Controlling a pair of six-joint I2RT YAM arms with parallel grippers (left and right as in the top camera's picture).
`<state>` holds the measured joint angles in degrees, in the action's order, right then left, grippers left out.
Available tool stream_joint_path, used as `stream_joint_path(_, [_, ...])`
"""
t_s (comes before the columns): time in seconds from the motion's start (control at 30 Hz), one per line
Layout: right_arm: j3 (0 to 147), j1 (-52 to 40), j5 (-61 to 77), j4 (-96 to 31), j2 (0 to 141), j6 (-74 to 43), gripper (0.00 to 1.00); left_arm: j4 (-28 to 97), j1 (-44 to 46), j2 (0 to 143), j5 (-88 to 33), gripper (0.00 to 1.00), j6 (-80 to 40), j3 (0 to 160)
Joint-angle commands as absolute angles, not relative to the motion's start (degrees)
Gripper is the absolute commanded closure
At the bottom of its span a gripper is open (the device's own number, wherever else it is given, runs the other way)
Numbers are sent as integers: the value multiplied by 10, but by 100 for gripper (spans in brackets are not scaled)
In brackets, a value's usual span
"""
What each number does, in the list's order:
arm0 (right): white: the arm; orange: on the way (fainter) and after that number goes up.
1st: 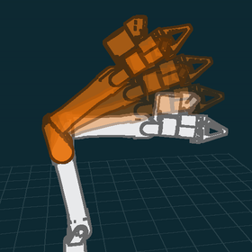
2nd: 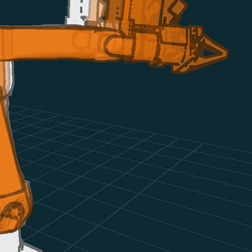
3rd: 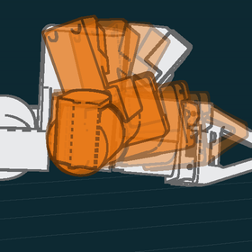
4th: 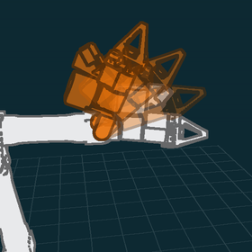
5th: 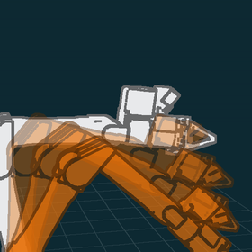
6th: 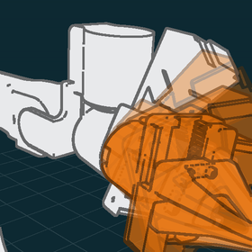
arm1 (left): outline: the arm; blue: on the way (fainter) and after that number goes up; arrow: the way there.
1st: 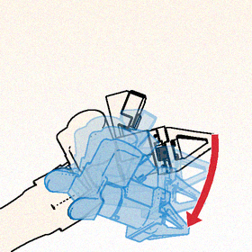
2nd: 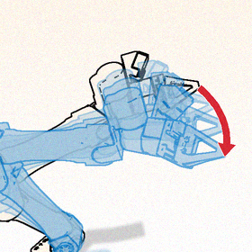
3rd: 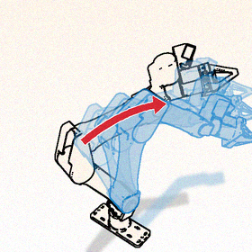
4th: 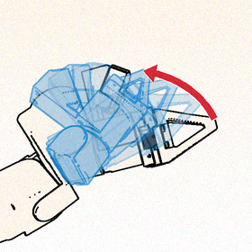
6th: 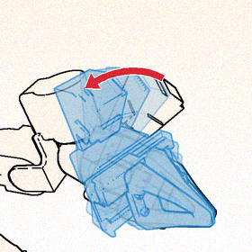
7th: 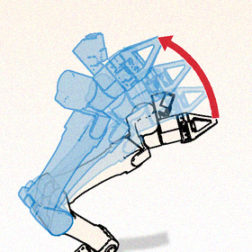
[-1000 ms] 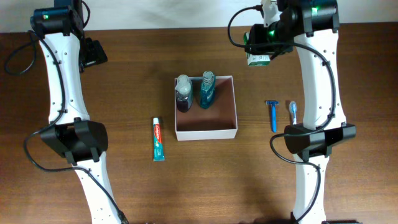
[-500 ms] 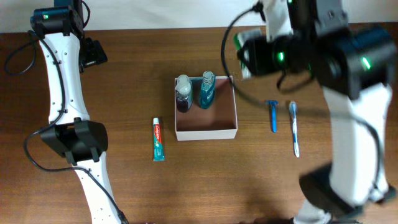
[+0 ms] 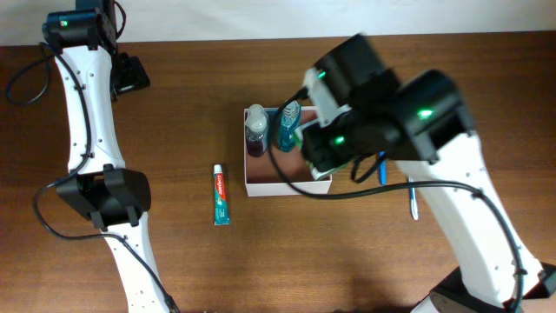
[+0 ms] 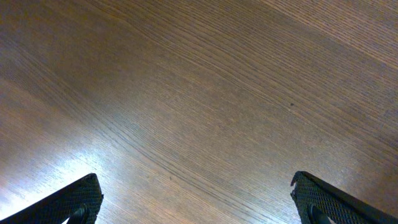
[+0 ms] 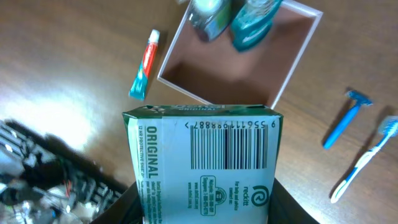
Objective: Pack container
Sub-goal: 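Lift the soap box and carry it left over the pink box, then lower the soap box into the box front and release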
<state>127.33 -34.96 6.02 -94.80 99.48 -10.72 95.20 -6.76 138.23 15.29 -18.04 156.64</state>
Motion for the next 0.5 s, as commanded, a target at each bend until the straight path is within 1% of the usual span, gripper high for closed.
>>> stream_joint_path(0.0, [1230,-374,53,-927,992,-114,61,954,-68,1380,157,1,-188,1565])
stream_joint_path(0.2, [1152,-397,53,-869,992,-92,59,954,-68,1380,157,1,-188,1565])
stream_joint_path(0.23, [1134,-399,53,-854,992,-86,58,954,-68,1380,157,1,-188,1565])
stream_joint_path(0.47, [1022,-401,53,-730,996,-14,57,954,-68,1380,157,1,-188,1565])
